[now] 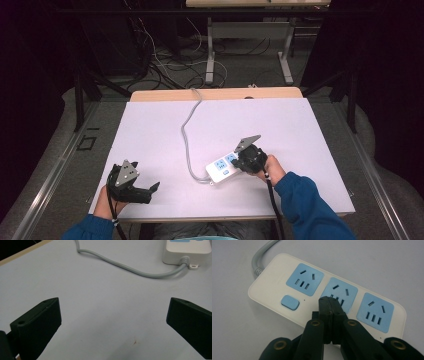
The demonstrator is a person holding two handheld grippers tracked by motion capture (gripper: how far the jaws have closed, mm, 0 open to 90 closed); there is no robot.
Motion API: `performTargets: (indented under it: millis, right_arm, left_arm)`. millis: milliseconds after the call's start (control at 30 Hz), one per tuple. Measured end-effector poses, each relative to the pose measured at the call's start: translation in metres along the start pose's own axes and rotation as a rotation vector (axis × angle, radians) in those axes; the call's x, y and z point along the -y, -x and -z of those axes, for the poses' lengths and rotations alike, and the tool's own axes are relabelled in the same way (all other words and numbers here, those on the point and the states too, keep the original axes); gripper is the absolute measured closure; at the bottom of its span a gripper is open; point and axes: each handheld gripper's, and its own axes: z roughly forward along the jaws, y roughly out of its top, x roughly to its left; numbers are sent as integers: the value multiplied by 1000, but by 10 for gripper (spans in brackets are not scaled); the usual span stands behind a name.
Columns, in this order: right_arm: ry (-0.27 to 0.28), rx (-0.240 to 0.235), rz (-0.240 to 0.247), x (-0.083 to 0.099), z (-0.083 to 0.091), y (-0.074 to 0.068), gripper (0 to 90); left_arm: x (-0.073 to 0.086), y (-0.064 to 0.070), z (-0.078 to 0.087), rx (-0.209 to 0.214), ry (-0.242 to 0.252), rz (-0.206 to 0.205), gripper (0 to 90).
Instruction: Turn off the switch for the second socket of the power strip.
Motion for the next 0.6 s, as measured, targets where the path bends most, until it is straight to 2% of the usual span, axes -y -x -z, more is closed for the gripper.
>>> performTargets:
  millis: [167, 467, 600]
  right_arm:
    - [-1, 10, 23, -1, 0, -1, 900]
    - [-8, 11, 20, -1, 1, -1, 900]
    - [1, 24, 46, -1, 0, -2, 900]
  left_arm:
    - [0, 0, 0, 0, -1, -1, 0]
    - [0, 0, 0, 1, 0, -1, 0]
    - [0, 0, 0, 1, 1, 1, 0]
